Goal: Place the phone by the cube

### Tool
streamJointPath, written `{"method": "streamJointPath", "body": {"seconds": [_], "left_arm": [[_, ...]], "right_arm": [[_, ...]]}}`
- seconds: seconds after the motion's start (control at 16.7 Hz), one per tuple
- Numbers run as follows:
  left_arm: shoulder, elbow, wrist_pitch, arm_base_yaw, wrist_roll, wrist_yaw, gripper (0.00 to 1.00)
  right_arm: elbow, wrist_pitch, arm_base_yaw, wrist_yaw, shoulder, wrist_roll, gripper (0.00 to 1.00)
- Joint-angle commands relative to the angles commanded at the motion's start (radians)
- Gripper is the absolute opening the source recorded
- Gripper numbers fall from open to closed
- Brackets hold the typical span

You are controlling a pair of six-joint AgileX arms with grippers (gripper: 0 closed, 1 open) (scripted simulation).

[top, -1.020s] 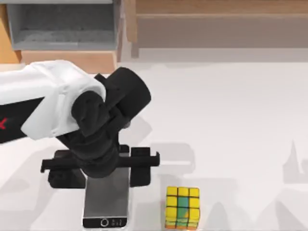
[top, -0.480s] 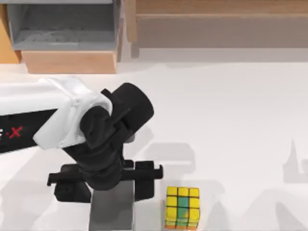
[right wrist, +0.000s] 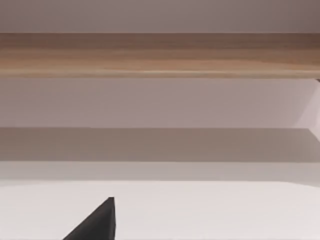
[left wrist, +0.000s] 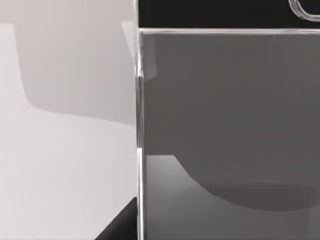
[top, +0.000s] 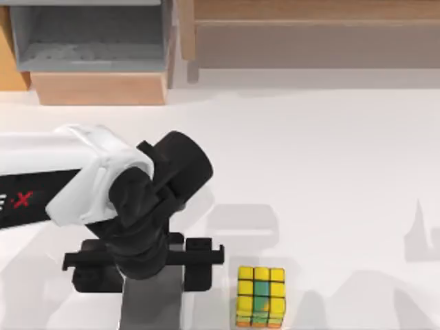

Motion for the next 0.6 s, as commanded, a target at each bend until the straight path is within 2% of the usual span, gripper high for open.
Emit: {"method": "streamJointPath", "body": {"seconds": [0.42,0.6], "left_arm": [[0.023,-0.028,0.009,0.001,0.002,-0.014,0.0],[0.023,-0.028,0.009,0.001,0.002,-0.014,0.23]], "right_arm": [[0.0,0.0,0.0,0.0,0.0,0.0,1.0],[0.0,0.0,0.0,0.0,0.0,0.0,1.0]]}}
